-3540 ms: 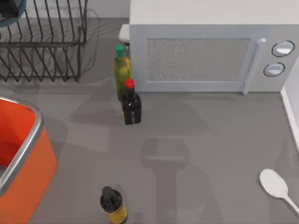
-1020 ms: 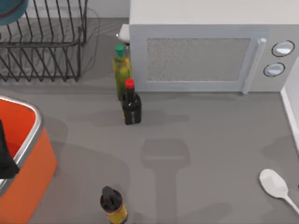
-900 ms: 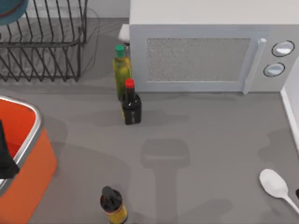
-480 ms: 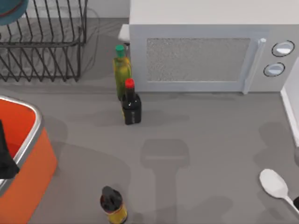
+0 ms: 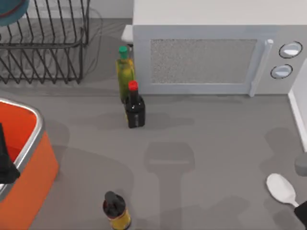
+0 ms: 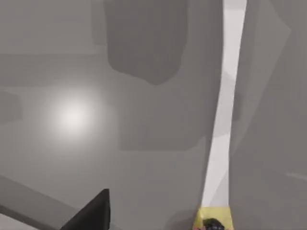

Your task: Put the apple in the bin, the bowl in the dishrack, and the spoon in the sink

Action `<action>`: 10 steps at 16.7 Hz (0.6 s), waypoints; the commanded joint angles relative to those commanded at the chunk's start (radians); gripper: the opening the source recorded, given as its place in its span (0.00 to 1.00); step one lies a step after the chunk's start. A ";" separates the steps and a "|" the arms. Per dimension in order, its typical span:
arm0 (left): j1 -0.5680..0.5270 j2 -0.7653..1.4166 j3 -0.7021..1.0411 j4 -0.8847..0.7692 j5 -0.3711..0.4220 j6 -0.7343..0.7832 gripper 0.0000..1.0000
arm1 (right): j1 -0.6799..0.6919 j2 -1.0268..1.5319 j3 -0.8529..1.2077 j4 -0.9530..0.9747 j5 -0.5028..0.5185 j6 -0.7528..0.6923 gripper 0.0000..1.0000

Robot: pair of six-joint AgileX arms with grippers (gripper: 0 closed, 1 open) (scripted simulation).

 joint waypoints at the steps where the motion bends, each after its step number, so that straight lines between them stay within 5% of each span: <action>1: 0.000 0.000 0.000 0.000 0.000 0.000 1.00 | 0.001 0.022 -0.027 0.052 0.000 0.001 1.00; 10: 0.000 0.000 0.000 0.000 0.000 0.000 1.00 | 0.005 0.182 -0.218 0.404 -0.001 0.008 1.00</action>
